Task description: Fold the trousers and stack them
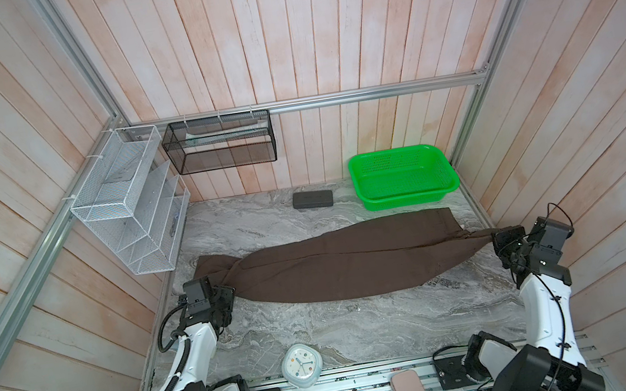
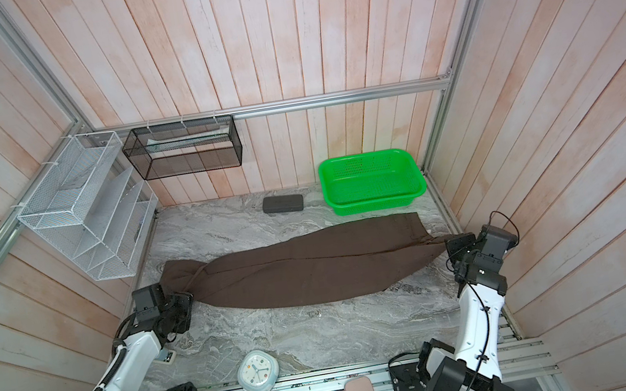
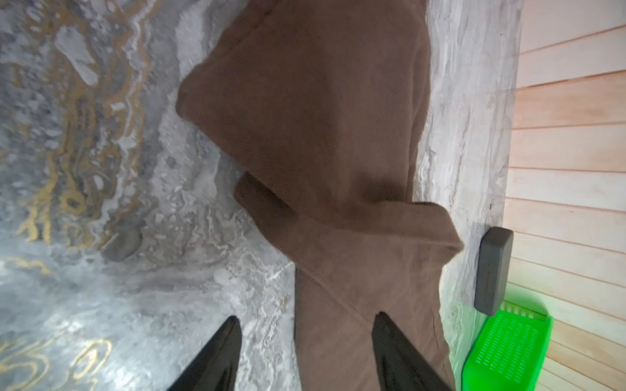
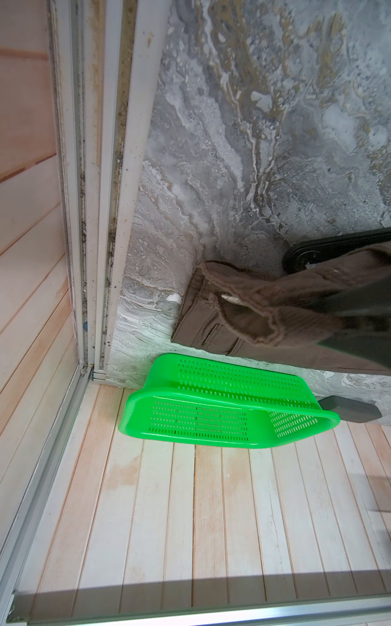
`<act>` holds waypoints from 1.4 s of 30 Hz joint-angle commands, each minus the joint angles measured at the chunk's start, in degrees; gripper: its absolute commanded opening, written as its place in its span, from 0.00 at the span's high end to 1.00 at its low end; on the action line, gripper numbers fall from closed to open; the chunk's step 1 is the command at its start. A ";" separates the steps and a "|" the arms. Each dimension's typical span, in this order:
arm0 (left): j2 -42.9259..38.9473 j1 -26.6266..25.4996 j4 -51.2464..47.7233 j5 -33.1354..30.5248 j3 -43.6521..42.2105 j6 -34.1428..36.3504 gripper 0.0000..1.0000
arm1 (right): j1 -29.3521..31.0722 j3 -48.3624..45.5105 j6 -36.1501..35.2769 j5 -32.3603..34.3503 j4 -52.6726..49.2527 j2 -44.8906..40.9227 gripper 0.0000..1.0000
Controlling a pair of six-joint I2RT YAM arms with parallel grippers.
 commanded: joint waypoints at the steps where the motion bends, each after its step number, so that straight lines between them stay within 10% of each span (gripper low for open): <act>1: 2.62 0.47 5.73 -0.43 -0.21 -1.53 0.37 | -0.19 -0.45 0.16 -1.06 2.01 0.42 1.00; 18: 9.66 4.33 7.61 -4.90 4.02 4.03 0.61 | -0.17 -0.81 0.07 -1.52 2.85 0.90 1.00; 26: 11.76 7.46 6.82 -1.41 8.86 8.05 0.99 | -0.26 0.40 0.59 -1.87 2.81 1.60 1.00; 42: 18.98 7.55 -2.37 4.91 41.86 9.29 1.00 | -0.17 19.47 9.82 -3.89 6.69 13.20 1.00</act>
